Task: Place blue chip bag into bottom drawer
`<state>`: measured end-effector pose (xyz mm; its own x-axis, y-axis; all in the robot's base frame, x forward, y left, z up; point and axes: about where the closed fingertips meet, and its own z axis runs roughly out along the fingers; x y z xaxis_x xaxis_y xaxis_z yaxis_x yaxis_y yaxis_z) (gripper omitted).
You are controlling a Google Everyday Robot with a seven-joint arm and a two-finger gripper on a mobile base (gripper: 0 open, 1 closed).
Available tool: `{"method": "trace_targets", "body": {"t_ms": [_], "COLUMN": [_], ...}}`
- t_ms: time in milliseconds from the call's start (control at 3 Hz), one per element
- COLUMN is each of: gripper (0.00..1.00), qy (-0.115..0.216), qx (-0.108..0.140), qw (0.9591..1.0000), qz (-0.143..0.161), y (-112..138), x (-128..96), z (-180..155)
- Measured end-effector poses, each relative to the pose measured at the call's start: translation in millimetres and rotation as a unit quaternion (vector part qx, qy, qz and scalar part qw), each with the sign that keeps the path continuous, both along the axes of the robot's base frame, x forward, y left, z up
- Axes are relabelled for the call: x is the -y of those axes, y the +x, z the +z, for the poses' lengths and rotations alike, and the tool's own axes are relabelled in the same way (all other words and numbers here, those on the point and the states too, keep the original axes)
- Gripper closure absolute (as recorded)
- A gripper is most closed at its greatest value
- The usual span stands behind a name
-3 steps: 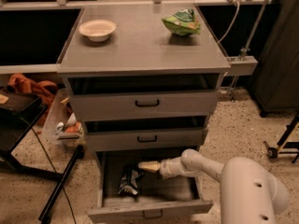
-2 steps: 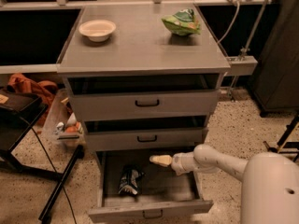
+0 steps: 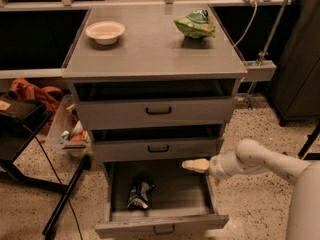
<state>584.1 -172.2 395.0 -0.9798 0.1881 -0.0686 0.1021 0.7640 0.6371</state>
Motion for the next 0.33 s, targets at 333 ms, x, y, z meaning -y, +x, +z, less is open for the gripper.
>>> {"method": "trace_targets", "body": {"t_ms": [333], "gripper": [0.0], "qy": [0.011], "qx": [-0.029], "qw": [0.9992], "qz": [0.027], "y": [-19.9], "x": [-7.6], "z": [1.3]}}
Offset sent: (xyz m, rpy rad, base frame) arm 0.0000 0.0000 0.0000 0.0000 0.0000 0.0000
